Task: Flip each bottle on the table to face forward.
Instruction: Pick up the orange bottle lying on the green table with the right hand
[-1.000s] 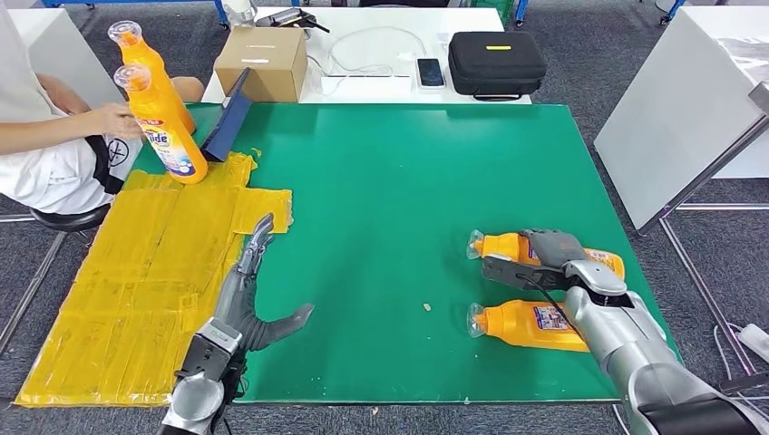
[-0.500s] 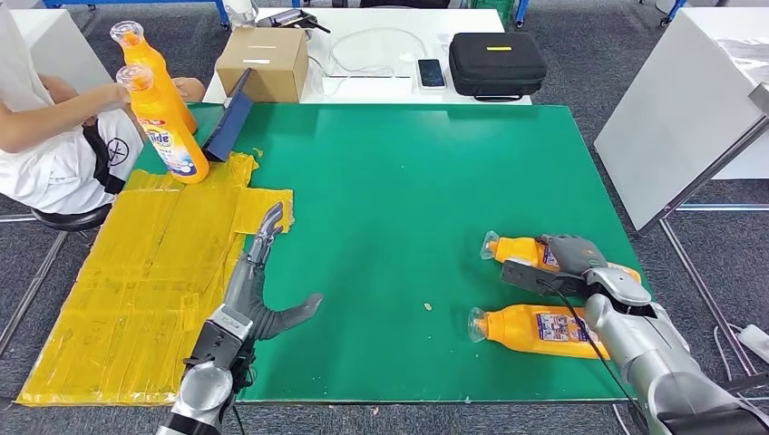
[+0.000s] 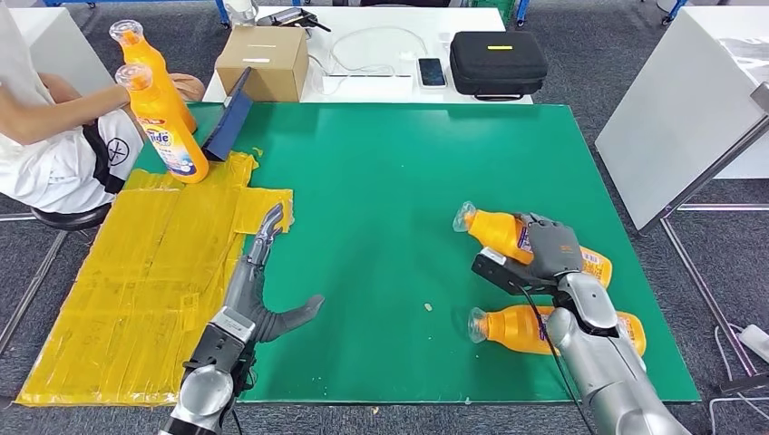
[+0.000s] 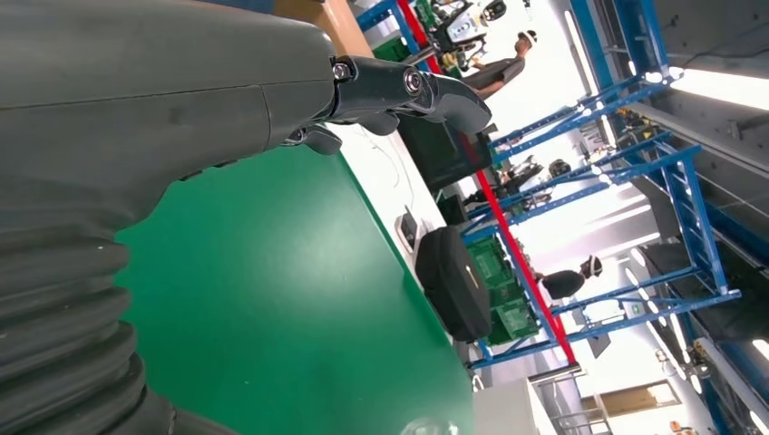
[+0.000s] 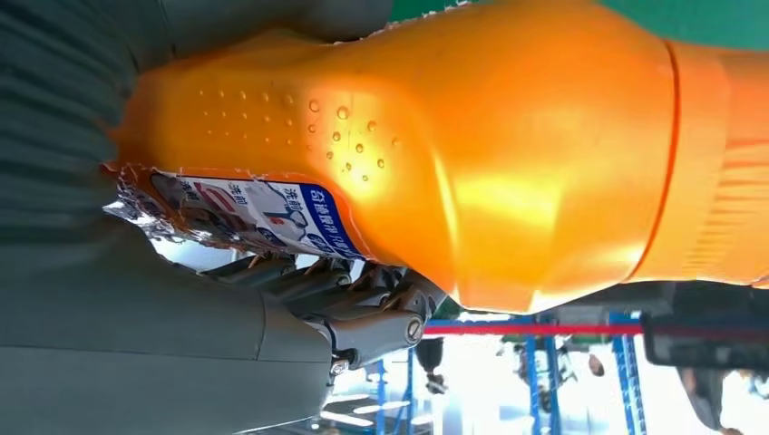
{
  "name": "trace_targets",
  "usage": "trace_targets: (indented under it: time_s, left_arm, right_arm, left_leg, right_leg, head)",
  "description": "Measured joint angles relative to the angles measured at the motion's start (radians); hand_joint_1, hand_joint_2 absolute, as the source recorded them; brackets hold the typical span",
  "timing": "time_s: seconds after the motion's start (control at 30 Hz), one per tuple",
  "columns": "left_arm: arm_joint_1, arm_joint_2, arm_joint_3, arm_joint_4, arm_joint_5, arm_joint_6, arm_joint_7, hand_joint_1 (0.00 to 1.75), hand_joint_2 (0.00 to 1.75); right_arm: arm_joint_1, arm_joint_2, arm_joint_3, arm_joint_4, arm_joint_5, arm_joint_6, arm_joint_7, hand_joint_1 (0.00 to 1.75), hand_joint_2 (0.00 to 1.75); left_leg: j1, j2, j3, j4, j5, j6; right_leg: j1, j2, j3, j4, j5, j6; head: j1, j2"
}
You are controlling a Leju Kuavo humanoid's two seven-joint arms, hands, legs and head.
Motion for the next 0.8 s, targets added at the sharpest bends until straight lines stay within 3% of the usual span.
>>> trace_targets:
  time_s: [0.27, 0.57, 0.67, 0.8]
  left_arm:
    - [0.005, 0.000, 0.000, -0.004, -0.002, 0.000, 0.000, 0.00, 1.75]
    - [0.000, 0.000, -0.020, -0.004, 0.005, 0.008, 0.000, 0.00, 1.75]
    - [-0.011, 0.000, -0.034, 0.002, 0.006, 0.009, 0.000, 0.00, 1.75]
    - [-0.029, -0.001, -0.053, 0.013, 0.007, 0.009, 0.001, 0.00, 1.75]
  right_arm:
    - [0.033, 0.018, -0.036, -0.072, 0.006, -0.025, -0.007, 1.75, 1.75]
    - [0.129, 0.103, -0.089, -0.303, 0.054, -0.297, -0.082, 1.75, 1.75]
    - [0.161, 0.136, -0.093, -0.387, -0.018, -0.350, -0.142, 1.75, 1.75]
    - [0.190, 0.180, -0.092, -0.475, -0.205, -0.294, -0.232, 1.75, 1.75]
  left_leg:
    - [0.000, 0.000, 0.000, 0.000, 0.001, 0.001]
    - [0.000, 0.000, 0.000, 0.000, 0.001, 0.001]
    - [0.000, 0.001, 0.000, 0.000, 0.000, 0.001]
    - [0.000, 0.001, 0.000, 0.000, 0.001, 0.001]
  right_leg:
    - [0.000, 0.000, 0.000, 0.000, 0.001, 0.001]
    - [0.000, 0.000, -0.001, 0.000, 0.001, 0.001]
    - [0.000, 0.000, -0.001, 0.000, 0.001, 0.001]
    - [0.000, 0.000, -0.001, 0.000, 0.001, 0.001]
  head:
    - [0.000, 0.000]
    - [0.000, 0.000]
    - [0.000, 0.000]
    - [0.000, 0.000]
